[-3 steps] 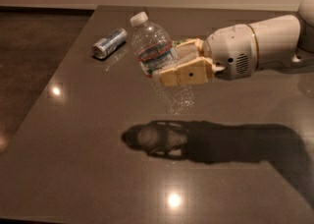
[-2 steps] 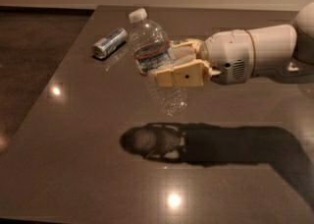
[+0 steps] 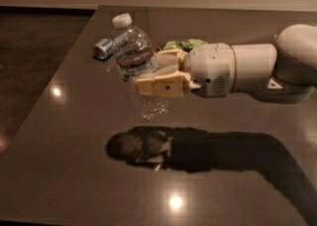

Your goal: Place water bottle upright

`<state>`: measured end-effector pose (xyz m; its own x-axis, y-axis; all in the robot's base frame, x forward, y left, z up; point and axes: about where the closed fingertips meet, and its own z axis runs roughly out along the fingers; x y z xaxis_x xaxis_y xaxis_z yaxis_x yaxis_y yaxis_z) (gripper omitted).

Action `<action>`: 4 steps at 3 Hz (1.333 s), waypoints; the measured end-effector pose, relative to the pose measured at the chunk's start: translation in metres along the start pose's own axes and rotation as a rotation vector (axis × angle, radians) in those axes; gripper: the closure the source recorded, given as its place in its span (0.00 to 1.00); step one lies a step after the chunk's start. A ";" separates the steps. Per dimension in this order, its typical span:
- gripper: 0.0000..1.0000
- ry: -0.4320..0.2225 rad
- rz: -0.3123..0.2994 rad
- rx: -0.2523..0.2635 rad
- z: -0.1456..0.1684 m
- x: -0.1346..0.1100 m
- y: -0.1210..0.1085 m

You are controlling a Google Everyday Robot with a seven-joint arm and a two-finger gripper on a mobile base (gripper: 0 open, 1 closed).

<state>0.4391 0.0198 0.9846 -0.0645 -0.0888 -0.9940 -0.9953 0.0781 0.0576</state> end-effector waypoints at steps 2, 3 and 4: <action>1.00 -0.086 -0.031 0.021 0.019 0.015 -0.001; 1.00 -0.129 -0.036 0.017 0.026 0.024 -0.004; 1.00 -0.157 -0.042 0.010 0.032 0.035 -0.009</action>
Offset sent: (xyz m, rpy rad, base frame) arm 0.0060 0.0195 -0.0321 0.1534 -0.0494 -0.0390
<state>0.4481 0.0476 0.9461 -0.0101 0.0645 -0.9979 -0.9960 0.0879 0.0158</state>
